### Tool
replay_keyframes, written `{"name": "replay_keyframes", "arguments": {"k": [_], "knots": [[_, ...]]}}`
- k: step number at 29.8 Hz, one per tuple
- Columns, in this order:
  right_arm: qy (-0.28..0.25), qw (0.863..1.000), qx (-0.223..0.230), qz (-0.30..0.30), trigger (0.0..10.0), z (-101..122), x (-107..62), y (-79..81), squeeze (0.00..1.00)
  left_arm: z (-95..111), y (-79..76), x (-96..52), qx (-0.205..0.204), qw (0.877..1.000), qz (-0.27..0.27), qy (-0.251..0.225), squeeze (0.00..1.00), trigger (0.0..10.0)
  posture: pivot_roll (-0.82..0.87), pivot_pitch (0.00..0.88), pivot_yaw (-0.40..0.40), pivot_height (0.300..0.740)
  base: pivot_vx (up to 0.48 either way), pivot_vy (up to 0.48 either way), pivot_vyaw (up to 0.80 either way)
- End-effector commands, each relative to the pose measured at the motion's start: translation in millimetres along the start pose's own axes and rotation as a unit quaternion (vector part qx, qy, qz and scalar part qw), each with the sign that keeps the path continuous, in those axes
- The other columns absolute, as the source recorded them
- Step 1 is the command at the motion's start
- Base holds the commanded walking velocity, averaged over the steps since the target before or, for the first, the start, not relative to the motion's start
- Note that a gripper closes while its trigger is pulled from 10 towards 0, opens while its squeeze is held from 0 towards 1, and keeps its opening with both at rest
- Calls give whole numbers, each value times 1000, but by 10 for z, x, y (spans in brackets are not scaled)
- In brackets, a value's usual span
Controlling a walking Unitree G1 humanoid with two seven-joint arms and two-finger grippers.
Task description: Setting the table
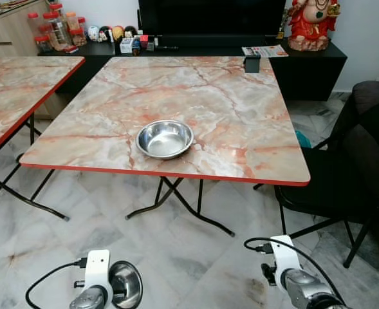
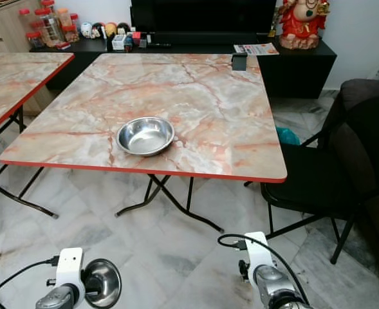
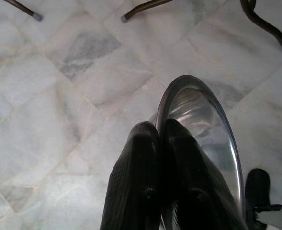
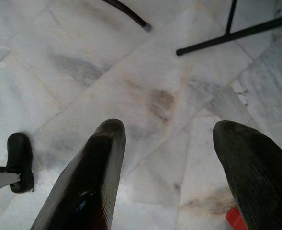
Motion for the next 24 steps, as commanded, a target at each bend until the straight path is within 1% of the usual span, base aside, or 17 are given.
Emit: {"name": "replay_keyframes", "arguments": {"k": [1,3,5,10,14,17,18,19,20,24], "knots": [[-10,1000,3,-6,10000,67,-4,-36,0,-20,-2,-4,-4,1000,-1,3,0,10000,-90,31,16,740,0,-240,0],[-10,1000,4,-7,10000,69,-4,-37,0,-34,15,-11,-5,1000,-1,3,0,10000,-90,31,16,740,0,0,0],[-11,1000,4,-7,10000,80,-5,-42,0,-81,81,-39,-5,1000,2,3,0,10000,-91,31,18,740,0,-120,0],[-11,1000,4,-7,10000,86,-6,-48,0,-134,141,-69,-7,1000,3,4,0,10000,-91,31,18,740,0,0,0],[-10,1000,4,-7,10000,69,-7,-60,0,-153,130,-73,-7,1000,3,5,0,10000,-91,31,18,740,0,0,0],[-10,1000,4,-8,10000,45,-10,-92,0,-166,81,-68,-6,1000,1,6,0,10000,-91,31,18,740,0,0,0],[-10,1000,4,-9,10000,48,-11,-109,0,-165,43,-61,-4,1000,-1,7,0,10000,-91,31,18,740,0,-255,0],[-10,1000,4,-9,10000,48,-11,-109,0,-165,43,-61,-4,1000,-1,7,0,10000,-91,31,18,740,0,-255,0],[-11,1000,5,-10,10000,62,-14,-130,0,-153,-11,-49,-2,1000,-4,5,0,10000,-91,31,18,740,0,-274,0],[-12,1000,5,-11,10000,69,-15,-146,0,-127,-45,-36,-1,1000,-5,3,0,10000,-91,35,20,740,0,-274,0]]}}
Point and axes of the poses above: a point about 5 cm out from each wrist's last joint towards the gripper, its own x axis pointing out of the wrist towards the gripper, its own z axis along the axis of the wrist's last joint, y = z × x, the point moved 1 cm from there along x, pointing out of the wrist towards the gripper, and after that the axes turned 10 degrees about -x, right-handed, at the moved point
